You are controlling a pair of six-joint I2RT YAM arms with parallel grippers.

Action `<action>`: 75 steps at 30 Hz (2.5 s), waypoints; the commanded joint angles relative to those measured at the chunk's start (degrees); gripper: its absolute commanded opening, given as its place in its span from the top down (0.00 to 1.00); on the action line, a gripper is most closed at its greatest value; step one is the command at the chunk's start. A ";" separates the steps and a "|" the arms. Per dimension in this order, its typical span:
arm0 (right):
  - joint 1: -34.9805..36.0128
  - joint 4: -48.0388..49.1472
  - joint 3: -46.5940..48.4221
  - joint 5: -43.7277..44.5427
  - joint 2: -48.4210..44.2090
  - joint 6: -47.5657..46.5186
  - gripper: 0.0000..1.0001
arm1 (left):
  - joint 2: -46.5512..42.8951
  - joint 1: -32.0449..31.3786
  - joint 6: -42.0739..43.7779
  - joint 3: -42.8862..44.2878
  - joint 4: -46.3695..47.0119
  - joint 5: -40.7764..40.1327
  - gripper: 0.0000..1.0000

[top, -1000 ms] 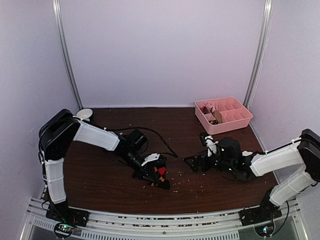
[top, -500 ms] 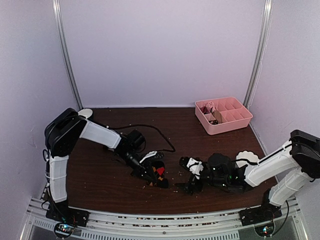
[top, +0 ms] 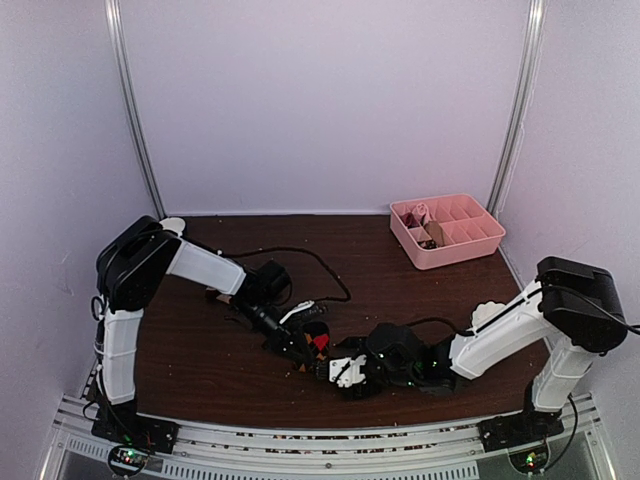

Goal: Roll the socks
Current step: Roll the sock at the center of the board.

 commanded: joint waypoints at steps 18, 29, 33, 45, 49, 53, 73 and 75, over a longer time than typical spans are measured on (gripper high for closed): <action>3.45 -7.87 5.50 5.27 6.87 -17.98 0.56 | 5.34 0.45 0.08 0.83 -5.75 -8.67 1.00; 1.52 -11.29 10.07 3.42 10.10 -9.09 0.94 | 4.92 0.47 1.53 1.61 -7.26 -9.51 0.94; -0.13 -18.73 13.83 -3.00 9.24 -4.37 1.00 | 4.69 0.50 1.42 2.32 -7.19 -10.34 0.85; 0.03 -32.73 16.33 -8.10 9.36 -0.21 1.00 | -2.01 2.66 0.35 7.49 -10.99 -10.84 0.61; 0.19 -34.68 17.17 -7.18 9.50 0.23 1.00 | -4.63 4.35 0.09 7.58 -12.03 -10.94 0.62; 0.38 -35.23 18.01 -6.10 9.89 0.63 1.00 | -6.30 5.75 0.31 6.02 -10.99 -14.65 0.67; -0.02 -42.86 25.66 -9.42 11.65 6.30 1.00 | 2.92 1.54 0.91 9.21 -8.59 -18.64 0.83; -0.95 -44.12 26.21 -11.99 12.27 8.16 1.00 | 3.04 1.43 0.98 8.27 -8.46 -17.69 0.85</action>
